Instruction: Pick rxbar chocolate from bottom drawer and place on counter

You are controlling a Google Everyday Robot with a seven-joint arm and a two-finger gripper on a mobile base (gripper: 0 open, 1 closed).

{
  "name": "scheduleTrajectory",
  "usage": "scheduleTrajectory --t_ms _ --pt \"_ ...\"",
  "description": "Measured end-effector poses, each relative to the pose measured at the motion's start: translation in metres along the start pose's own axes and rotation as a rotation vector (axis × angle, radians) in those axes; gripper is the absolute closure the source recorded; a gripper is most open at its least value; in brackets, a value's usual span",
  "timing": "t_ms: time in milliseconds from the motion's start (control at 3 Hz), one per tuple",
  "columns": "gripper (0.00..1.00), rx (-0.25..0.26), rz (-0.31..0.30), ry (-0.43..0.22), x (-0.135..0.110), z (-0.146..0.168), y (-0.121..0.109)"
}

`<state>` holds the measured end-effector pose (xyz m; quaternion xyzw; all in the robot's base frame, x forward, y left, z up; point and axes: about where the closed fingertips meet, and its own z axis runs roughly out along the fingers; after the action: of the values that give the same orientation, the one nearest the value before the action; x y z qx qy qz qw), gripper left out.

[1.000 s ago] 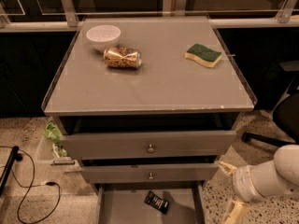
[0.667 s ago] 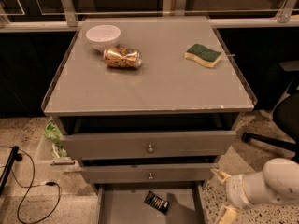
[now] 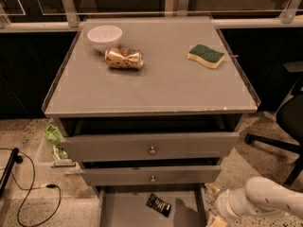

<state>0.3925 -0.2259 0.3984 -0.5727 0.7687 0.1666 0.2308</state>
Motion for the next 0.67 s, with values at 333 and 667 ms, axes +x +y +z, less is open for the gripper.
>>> scheduleTrajectory --t_ms 333,667 --pt "0.0 -0.002 -0.012 -0.002 0.002 0.005 0.002" --pt "0.0 0.04 -0.08 -0.054 0.005 0.036 -0.001"
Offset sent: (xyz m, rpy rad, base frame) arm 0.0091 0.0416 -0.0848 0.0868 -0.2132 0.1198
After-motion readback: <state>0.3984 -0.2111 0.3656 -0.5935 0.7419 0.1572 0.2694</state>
